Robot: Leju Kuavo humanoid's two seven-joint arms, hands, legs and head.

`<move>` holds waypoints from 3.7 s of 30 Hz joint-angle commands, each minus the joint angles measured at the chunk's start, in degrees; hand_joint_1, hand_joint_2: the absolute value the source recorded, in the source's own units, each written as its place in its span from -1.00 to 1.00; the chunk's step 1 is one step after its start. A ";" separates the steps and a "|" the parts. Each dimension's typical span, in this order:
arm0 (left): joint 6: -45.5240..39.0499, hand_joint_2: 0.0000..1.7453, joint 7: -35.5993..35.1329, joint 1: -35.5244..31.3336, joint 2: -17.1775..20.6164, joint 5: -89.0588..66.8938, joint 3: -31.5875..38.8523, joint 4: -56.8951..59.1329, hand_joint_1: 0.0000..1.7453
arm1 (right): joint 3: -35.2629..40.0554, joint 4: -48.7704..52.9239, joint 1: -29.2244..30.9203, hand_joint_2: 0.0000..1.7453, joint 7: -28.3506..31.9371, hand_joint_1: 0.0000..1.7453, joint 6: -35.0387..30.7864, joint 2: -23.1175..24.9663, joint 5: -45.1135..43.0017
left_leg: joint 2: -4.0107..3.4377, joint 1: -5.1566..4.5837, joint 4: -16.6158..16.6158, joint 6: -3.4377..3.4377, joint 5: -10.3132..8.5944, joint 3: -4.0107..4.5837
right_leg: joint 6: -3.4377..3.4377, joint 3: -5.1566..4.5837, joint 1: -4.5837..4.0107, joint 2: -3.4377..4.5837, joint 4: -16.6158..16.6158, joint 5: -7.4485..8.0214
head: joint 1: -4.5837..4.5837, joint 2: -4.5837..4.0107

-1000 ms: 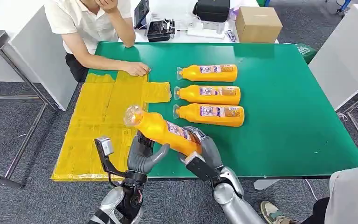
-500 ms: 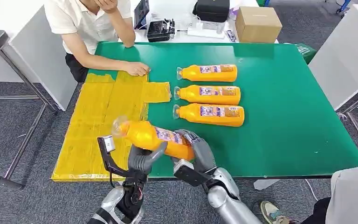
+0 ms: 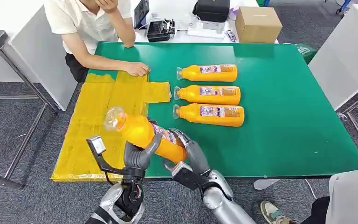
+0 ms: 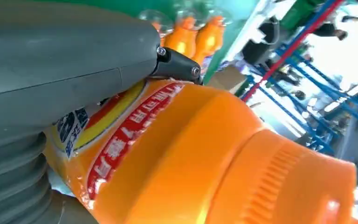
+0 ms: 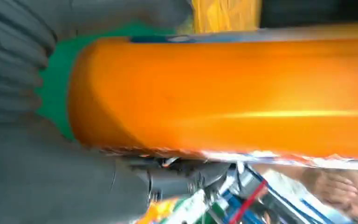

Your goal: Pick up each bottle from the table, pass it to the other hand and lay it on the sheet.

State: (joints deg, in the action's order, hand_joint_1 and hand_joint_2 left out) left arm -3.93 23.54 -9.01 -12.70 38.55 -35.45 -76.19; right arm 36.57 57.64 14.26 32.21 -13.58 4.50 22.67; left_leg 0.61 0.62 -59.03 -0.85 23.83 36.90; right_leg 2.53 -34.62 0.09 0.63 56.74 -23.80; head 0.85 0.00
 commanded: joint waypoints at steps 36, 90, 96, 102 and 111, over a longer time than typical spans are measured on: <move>-28.08 1.00 -12.60 -23.84 4.09 -90.38 26.09 50.36 1.00 | -9.05 9.30 -10.73 -1.00 7.79 -1.00 3.38 0.87 0.62 | -0.18 -0.02 0.14 0.10 -0.11 -0.31 | -0.22 0.25 0.01 0.05 -0.06 0.11 | 0.00 0.00; -33.68 1.00 5.95 -0.06 0.77 -62.17 7.92 0.65 -1.00 | -12.76 -1.70 -3.96 1.00 -2.81 -1.00 -25.94 -10.37 25.93 | 0.49 -0.12 0.14 0.07 -0.18 -0.42 | -0.03 0.51 0.10 -0.59 -0.04 -0.07 | -0.02 0.00; -36.07 1.00 8.22 3.42 2.14 -68.18 6.18 -5.50 -1.00 | -17.66 -10.08 5.61 1.00 -9.05 -1.00 -21.85 -16.89 37.69 | 0.48 -0.18 0.04 0.03 -0.23 -0.02 | 0.03 0.17 0.17 -0.48 0.05 0.02 | 0.00 0.00; -36.07 1.00 8.31 3.20 2.04 -68.16 6.31 -5.14 -1.00 | -17.89 -11.08 5.60 1.00 -8.34 -1.00 -22.73 -16.17 37.77 | 0.46 -0.19 0.06 0.03 -0.22 -0.14 | 0.03 0.26 0.17 -0.49 0.00 0.04 | 0.02 0.00; -36.07 1.00 8.73 0.56 -0.91 -66.09 2.04 2.34 -1.00 | -11.81 -33.77 23.29 1.00 -12.05 -1.00 -14.48 -15.55 45.91 | 0.11 -0.22 0.05 -0.02 -0.22 -0.18 | 0.06 0.20 0.18 -0.23 0.04 0.13 | -0.04 0.00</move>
State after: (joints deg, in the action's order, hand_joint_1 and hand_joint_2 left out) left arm -40.11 32.94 -5.27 -13.60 -32.06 -27.39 -80.83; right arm 19.78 45.87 22.87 20.30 -32.79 -11.65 66.53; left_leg 1.08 0.50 -59.01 -0.85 23.56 36.95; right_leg 2.61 -34.56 0.20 0.10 56.79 -23.73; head 0.81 0.00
